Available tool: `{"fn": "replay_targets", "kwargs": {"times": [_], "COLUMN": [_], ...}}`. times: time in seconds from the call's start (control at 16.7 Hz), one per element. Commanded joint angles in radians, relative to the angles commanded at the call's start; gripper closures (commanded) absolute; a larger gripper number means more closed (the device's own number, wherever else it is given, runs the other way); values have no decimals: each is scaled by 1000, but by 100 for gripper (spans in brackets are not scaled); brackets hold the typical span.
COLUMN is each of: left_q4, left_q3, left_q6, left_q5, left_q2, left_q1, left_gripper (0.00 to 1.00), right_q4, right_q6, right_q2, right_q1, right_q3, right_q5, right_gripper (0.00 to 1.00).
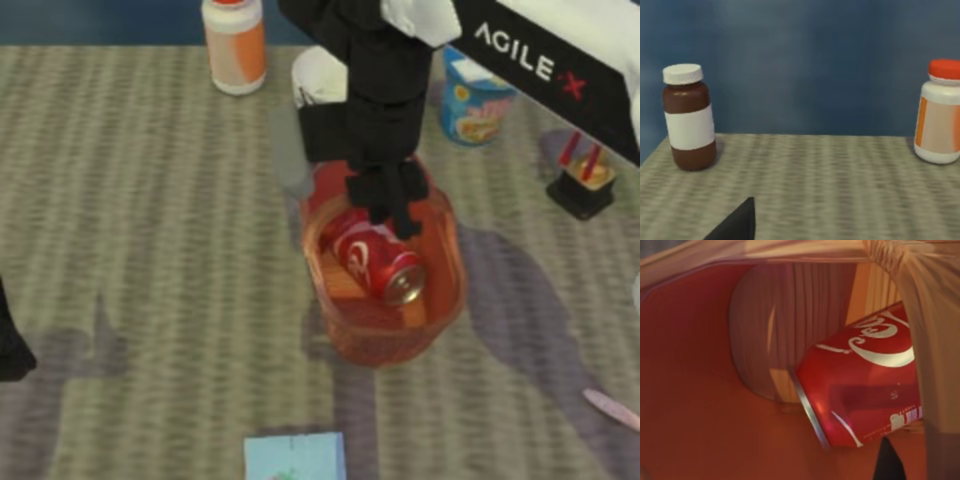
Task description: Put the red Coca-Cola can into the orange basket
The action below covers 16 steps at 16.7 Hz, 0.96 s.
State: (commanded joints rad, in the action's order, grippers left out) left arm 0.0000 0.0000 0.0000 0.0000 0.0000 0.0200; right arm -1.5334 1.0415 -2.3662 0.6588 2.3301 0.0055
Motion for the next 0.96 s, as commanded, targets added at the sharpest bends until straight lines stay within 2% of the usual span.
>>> {"fn": "replay_targets", "kwargs": {"times": [0.42, 0.78, 0.96], "left_q4": [0, 0, 0], "left_q3": [0, 0, 0], "left_q6": [0, 0, 0], "left_q5": [0, 0, 0], "left_q2": [0, 0, 0], "left_q1": [0, 0, 0], "left_gripper": [0, 0, 0], "right_q4": [-17, -205, -238], "right_q6": [4, 30, 35], "right_q2": [-6, -35, -39], "right_q1": [-1, -23, -27], "right_q3": [18, 241, 275], "right_q5": [0, 0, 1], "right_gripper": [100, 100, 100]}}
